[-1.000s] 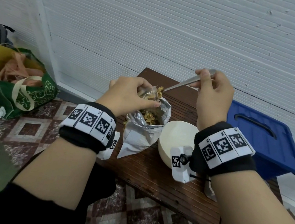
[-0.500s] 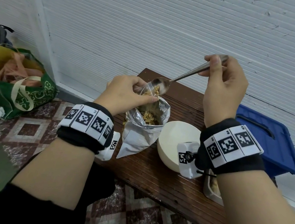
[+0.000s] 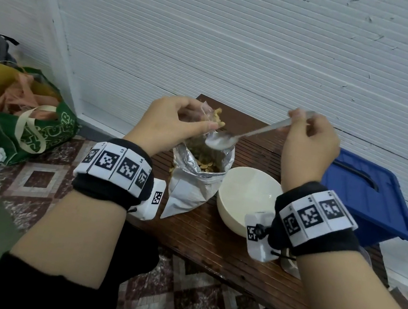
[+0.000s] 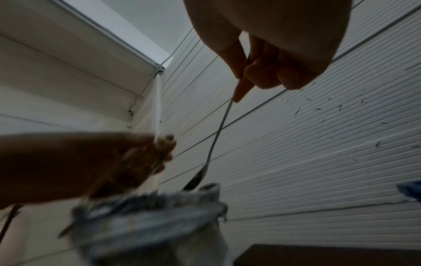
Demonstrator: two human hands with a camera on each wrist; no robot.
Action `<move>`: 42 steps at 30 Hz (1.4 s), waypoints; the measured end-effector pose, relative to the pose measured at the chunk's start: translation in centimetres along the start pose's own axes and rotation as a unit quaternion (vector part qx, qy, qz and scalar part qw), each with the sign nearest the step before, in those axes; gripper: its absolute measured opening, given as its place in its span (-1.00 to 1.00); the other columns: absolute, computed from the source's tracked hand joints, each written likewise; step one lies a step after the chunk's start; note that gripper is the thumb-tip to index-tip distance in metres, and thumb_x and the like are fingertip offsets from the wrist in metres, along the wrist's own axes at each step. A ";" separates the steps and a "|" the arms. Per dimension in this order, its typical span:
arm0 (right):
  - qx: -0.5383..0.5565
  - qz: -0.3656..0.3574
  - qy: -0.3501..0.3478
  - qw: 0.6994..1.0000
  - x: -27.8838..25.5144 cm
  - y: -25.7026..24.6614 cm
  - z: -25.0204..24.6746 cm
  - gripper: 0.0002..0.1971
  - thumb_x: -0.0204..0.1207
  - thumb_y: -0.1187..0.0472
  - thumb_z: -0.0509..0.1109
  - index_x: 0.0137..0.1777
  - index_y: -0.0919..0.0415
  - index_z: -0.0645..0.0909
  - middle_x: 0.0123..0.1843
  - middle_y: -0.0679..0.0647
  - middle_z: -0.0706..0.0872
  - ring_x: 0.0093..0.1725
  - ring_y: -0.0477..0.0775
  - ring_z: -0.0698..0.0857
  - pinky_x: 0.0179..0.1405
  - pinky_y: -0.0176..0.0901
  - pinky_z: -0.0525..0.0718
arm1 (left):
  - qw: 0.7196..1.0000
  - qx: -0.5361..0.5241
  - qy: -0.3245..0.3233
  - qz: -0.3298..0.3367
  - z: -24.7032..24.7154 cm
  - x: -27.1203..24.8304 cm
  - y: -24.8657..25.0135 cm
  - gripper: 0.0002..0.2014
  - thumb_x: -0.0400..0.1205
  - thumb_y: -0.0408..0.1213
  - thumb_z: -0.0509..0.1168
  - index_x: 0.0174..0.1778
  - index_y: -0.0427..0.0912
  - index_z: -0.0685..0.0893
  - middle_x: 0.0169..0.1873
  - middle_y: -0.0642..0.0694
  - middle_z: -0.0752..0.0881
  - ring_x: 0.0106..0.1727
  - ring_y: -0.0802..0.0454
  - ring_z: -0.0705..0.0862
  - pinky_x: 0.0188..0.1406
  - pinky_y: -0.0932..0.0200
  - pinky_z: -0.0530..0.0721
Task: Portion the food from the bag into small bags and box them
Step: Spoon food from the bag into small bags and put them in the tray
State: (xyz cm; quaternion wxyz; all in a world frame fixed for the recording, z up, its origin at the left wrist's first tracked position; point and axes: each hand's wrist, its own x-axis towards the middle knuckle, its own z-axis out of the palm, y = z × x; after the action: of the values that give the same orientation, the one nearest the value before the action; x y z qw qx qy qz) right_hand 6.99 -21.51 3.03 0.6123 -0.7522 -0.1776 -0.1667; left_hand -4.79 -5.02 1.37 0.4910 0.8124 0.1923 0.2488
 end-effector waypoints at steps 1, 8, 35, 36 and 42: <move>-0.021 0.006 -0.022 1.000 -0.5 0.4 0.1 -0.73 0.61 0.10 0.34 -0.29 0.20 0.65 -0.46 -0.12 0.59 -0.44 -0.26 0.53 -0.33 -0.41 0.46 | 1.000 -0.022 0.003 0.004 0.1 -0.1 0.2 -0.70 0.40 -0.04 0.56 -0.01 -0.05 0.78 -0.08 0.17 0.78 0.00 0.28 0.72 0.08 0.29 0.70; -0.075 0.032 -0.136 0.987 -4.0 2.1 1.6 -0.74 0.59 0.13 0.37 -0.35 0.09 0.56 -0.45 -0.14 0.52 -0.42 -0.21 0.47 -0.42 -0.58 0.37 | 0.995 -0.092 0.001 0.050 0.9 -0.5 1.4 -0.77 0.47 -0.15 0.51 0.03 0.09 0.74 -0.11 0.14 0.79 -0.05 0.39 0.72 -0.07 0.53 0.60; 0.005 0.013 -0.121 0.993 -2.0 -0.6 -1.5 -0.80 0.33 -0.12 0.36 -0.41 -0.09 0.68 -0.24 0.03 0.76 0.02 0.21 0.68 0.12 0.28 0.62 | 0.985 -0.106 -0.088 0.105 4.7 -1.5 2.9 -0.47 0.35 -0.10 0.56 0.28 0.05 0.68 0.04 0.10 0.80 0.09 0.26 0.74 0.16 0.26 0.65; 0.010 0.018 -0.115 0.993 -2.0 -0.5 -2.3 -0.82 0.35 -0.07 0.38 -0.41 -0.07 0.68 -0.22 0.06 0.76 0.01 0.20 0.69 0.12 0.26 0.63 | 0.984 -0.109 -0.093 0.110 5.2 -1.6 3.2 -0.48 0.38 -0.17 0.57 0.29 0.02 0.68 0.06 0.08 0.79 0.09 0.27 0.73 0.16 0.29 0.65; 0.020 0.027 -0.112 0.993 -2.3 0.6 -7.1 -0.81 0.52 0.17 0.42 -0.34 0.04 0.68 -0.25 0.00 0.70 -0.22 -0.09 0.61 -0.15 -0.16 0.53 | 0.974 -0.128 -0.128 0.139 8.5 -2.8 4.3 -0.49 0.41 -0.29 0.57 0.30 -0.13 0.68 0.07 0.03 0.78 0.12 0.23 0.74 0.18 0.29 0.65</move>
State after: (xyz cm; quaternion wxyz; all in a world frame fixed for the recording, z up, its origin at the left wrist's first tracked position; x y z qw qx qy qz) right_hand 5.02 -28.76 2.80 0.6079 -0.7581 -0.2278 -0.0614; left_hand -1.69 -14.40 1.30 0.5719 0.7869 -0.0207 0.2308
